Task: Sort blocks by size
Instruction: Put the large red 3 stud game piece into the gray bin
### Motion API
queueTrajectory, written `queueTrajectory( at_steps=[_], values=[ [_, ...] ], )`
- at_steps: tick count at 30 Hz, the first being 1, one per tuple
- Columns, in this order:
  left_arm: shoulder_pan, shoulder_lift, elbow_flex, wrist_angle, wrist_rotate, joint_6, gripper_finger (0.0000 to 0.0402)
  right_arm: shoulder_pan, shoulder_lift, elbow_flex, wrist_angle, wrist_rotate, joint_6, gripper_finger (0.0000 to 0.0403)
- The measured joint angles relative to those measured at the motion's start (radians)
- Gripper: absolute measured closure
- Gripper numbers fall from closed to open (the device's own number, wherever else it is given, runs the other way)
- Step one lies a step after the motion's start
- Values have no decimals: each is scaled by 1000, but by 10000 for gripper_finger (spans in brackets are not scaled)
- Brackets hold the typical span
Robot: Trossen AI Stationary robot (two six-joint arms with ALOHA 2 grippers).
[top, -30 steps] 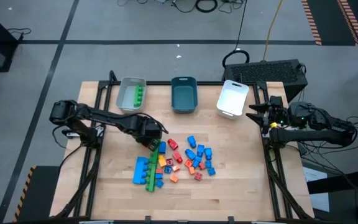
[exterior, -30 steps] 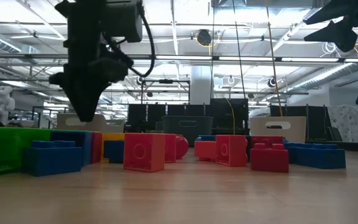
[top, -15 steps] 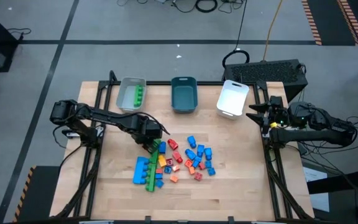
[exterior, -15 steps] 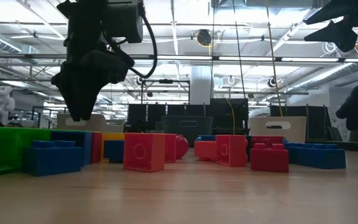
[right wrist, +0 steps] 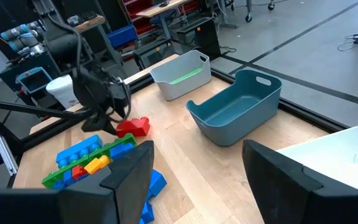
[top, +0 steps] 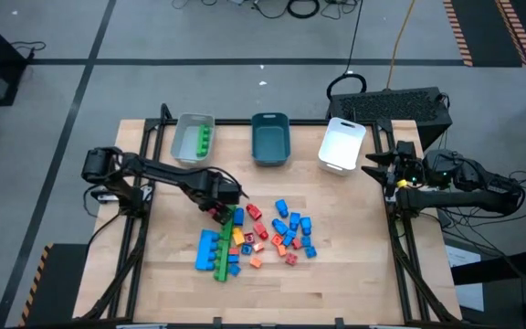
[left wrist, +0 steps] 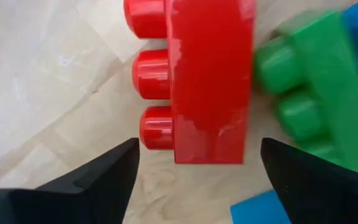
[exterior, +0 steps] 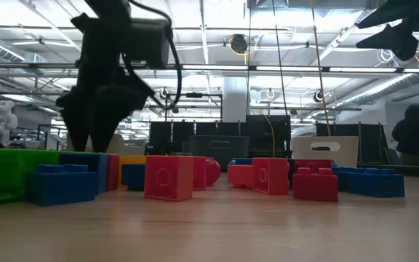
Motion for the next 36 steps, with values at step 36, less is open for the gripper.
queueTrajectory(
  at_steps=[36],
  values=[
    [226,-192,259,-193,-278,108,109,0,0,0,0,6,-3,165]
  ],
)
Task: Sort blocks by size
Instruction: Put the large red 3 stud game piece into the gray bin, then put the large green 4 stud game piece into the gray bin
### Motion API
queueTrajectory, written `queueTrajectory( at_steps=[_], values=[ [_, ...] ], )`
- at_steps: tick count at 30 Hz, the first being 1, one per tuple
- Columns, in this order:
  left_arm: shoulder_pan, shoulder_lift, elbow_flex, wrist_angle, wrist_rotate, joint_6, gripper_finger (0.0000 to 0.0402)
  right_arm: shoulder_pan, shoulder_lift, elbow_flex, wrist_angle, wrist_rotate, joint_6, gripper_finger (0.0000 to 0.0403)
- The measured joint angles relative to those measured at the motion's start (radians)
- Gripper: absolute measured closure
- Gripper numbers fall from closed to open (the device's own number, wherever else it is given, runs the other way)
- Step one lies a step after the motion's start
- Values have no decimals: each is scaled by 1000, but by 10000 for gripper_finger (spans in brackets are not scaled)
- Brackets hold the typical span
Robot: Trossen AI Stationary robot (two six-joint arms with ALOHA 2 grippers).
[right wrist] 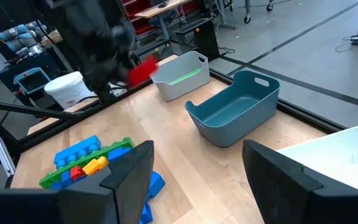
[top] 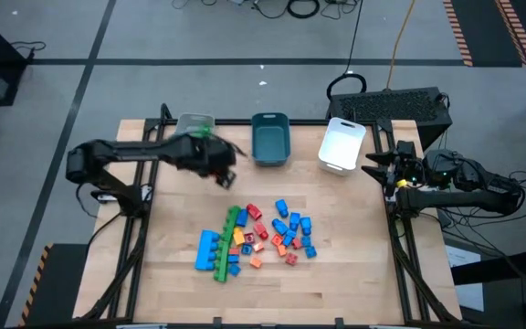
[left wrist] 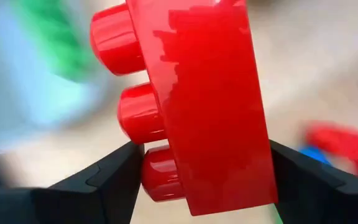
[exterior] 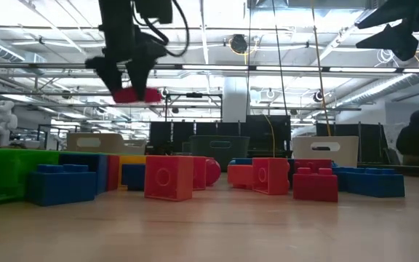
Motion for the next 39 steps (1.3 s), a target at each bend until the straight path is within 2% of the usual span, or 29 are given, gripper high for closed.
queueTrajectory(
  at_steps=[2,5,12,17,21,25,32,36,39],
  values=[
    [69,-30,16,-38,-81,20,108,0,0,0,0,0,0,165],
    [187,-57,14,-56,-121,37,108,0,0,0,0,0,0,165],
    [474,-12,-35,19,-91,175,106,0,0,0,0,0,3,165],
    [595,85,-41,83,-54,259,106,0,0,0,0,15,3,165],
    [627,164,-42,95,-4,286,105,0,0,0,0,24,3,165],
    [628,204,-42,39,9,305,100,0,0,0,0,24,3,165],
    [602,191,8,-7,15,383,70,0,0,0,0,25,-23,165],
    [579,174,53,3,12,373,66,0,0,0,0,25,-30,165],
    [540,152,87,-15,97,380,66,0,0,0,0,25,-30,165]
  ],
)
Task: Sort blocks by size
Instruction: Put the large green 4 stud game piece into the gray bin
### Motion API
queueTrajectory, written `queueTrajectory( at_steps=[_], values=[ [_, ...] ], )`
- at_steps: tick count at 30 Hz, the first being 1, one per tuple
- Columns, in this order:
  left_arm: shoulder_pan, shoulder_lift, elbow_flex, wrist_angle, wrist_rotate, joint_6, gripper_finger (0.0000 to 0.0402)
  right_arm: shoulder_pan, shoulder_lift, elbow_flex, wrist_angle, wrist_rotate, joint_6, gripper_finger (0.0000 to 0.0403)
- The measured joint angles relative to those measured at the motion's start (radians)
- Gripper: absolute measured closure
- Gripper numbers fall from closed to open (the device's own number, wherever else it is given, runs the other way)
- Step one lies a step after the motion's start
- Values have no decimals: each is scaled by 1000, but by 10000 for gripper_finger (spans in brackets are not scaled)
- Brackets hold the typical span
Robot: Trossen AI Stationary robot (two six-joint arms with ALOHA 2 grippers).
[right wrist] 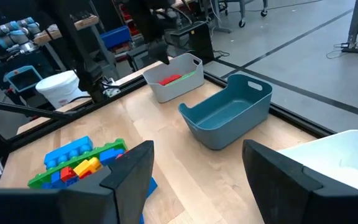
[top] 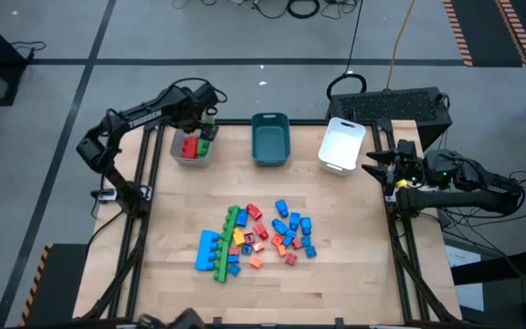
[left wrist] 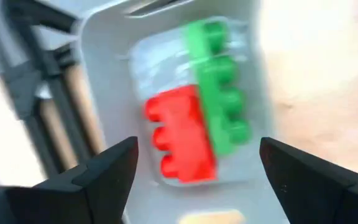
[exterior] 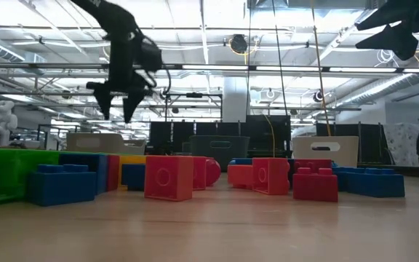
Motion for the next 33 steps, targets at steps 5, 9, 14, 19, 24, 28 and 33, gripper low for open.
queueTrajectory(
  at_steps=[5,9,14,19,24,28,33],
  values=[
    [-210,-76,-1,-63,190,-14,66,0,0,0,0,0,0,165],
    [-430,-112,-2,-158,148,-193,66,0,0,0,0,0,1,165],
    [-679,-126,-10,-204,97,-533,66,0,0,0,-1,0,2,165],
    [-829,-99,-45,-100,85,-743,65,0,0,0,-1,0,3,165],
    [-874,-18,-63,3,72,-785,65,0,0,0,-1,-2,8,165],
    [-881,61,-65,62,114,-787,65,0,0,0,-1,-5,8,165],
    [-911,133,-65,140,142,-823,65,0,0,0,-1,-5,7,165]
  ],
)
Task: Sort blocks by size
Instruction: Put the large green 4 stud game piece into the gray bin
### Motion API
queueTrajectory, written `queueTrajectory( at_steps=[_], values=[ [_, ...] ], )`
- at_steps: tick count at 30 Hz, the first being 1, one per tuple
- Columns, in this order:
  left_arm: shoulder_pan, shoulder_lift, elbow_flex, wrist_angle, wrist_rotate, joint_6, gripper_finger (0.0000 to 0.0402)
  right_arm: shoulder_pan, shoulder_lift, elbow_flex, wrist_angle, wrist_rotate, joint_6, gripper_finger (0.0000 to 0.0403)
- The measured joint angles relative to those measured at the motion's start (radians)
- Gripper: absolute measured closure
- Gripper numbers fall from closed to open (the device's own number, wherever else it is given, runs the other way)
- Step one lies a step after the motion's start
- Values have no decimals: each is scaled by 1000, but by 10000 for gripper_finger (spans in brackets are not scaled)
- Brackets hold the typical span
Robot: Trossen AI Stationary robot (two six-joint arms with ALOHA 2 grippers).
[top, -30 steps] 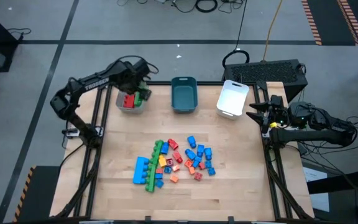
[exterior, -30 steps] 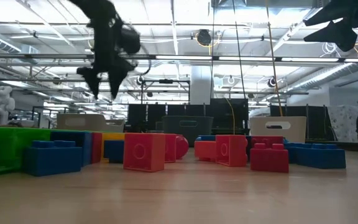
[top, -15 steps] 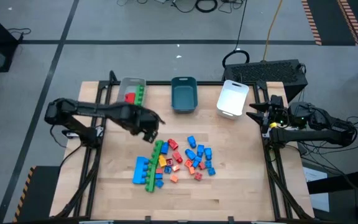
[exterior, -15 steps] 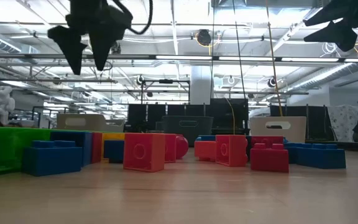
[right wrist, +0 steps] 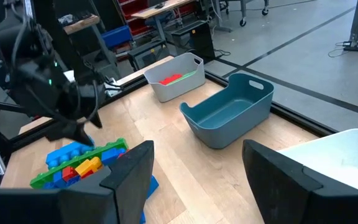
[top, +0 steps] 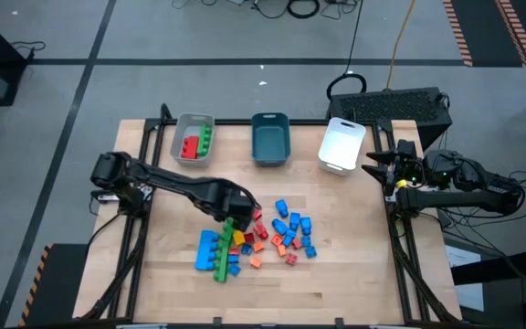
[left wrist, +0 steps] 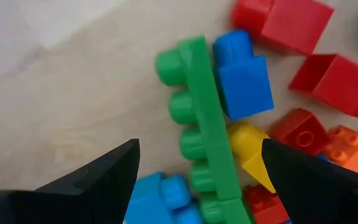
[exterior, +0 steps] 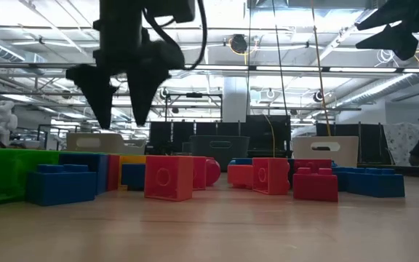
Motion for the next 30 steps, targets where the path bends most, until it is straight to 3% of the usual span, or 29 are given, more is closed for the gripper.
queueTrajectory(
  at_steps=[16,20,27,30],
  values=[
    [-14,184,-2,97,4,-12,71,0,0,0,-54,0,-3,165],
    [-5,205,-33,138,41,1,110,0,0,0,-53,0,-3,165],
    [32,180,-41,156,72,74,230,0,0,0,-53,0,-10,165],
    [63,148,-45,126,53,93,233,0,0,0,-52,0,-10,165]
  ],
)
